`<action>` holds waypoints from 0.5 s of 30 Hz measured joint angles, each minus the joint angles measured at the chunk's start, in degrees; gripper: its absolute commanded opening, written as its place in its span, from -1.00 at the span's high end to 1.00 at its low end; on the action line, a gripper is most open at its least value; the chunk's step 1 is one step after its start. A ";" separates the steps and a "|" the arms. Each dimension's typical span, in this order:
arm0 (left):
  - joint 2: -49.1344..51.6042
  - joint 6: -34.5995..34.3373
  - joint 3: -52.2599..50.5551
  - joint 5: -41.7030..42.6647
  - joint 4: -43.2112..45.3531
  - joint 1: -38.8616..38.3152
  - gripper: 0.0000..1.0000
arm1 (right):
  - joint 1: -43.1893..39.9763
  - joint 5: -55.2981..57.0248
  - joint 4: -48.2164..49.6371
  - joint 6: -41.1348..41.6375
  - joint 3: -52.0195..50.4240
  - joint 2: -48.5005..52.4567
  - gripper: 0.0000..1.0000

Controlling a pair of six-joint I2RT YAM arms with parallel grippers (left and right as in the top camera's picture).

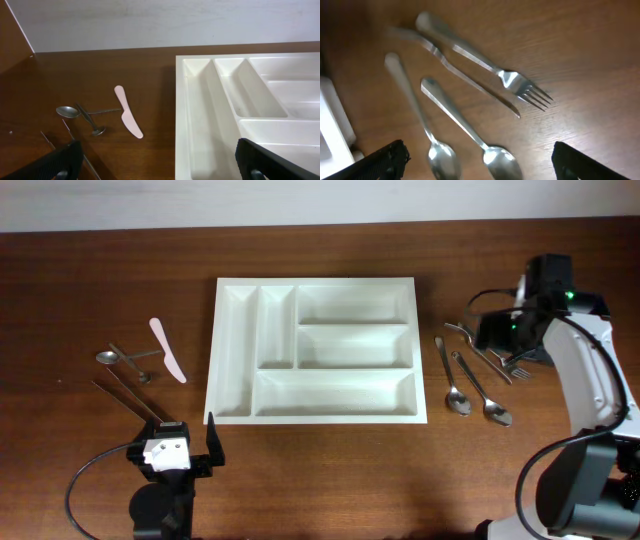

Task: Pack container
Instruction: 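Move the right gripper over the two forks on the right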

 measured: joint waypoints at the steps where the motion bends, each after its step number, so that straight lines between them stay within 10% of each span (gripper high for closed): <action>1: 0.00 0.00 0.00 0.00 0.02 0.00 -0.99 | -1.05 0.00 0.90 2.78 0.00 0.00 -0.86; 15: 0.02 0.00 0.00 -0.02 0.02 0.00 -0.98 | -15.78 -6.32 11.91 20.17 -8.17 0.02 -0.62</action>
